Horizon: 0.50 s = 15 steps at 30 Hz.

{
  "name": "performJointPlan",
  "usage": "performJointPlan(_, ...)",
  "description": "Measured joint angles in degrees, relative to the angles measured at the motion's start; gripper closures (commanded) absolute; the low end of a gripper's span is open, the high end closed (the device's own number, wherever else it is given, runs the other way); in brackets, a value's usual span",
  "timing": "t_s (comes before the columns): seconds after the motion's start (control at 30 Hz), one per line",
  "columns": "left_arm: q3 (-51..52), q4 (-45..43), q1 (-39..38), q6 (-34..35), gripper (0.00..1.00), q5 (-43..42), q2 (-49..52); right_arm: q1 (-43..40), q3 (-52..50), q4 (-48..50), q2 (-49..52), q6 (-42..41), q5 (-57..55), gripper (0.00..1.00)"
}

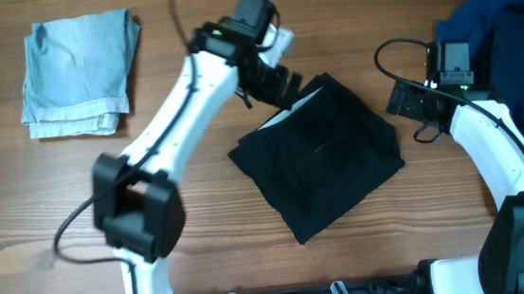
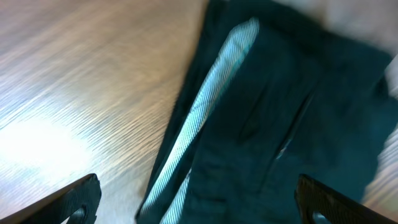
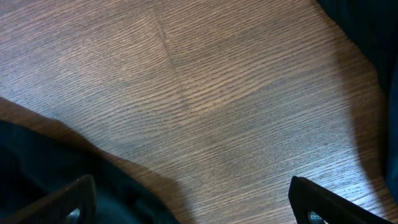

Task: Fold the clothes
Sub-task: 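Grasp the folded black trousers' top edge with the left gripper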

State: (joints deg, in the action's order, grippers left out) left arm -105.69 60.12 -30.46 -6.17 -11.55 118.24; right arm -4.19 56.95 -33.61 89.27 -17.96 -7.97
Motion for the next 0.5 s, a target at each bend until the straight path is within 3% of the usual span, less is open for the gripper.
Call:
performJointPlan(0.07, 0.1, 0.0, -0.9, -5.6, 0.00, 0.2, 2.4, 0.0, 0.0, 0.0, 0.0, 0.0, 0.0, 0.00)
performJointPlan(0.2, 0.4, -0.7, -2.0, -10.4, 0.00, 0.2, 5.3, 0.0, 0.0, 0.0, 0.0, 0.0, 0.0, 0.00)
performJointPlan(0.5, 0.4, -2.5, -2.2, -13.2, 0.00, -0.4, 8.4, 0.0, 0.0, 0.0, 0.0, 0.0, 0.0, 0.00)
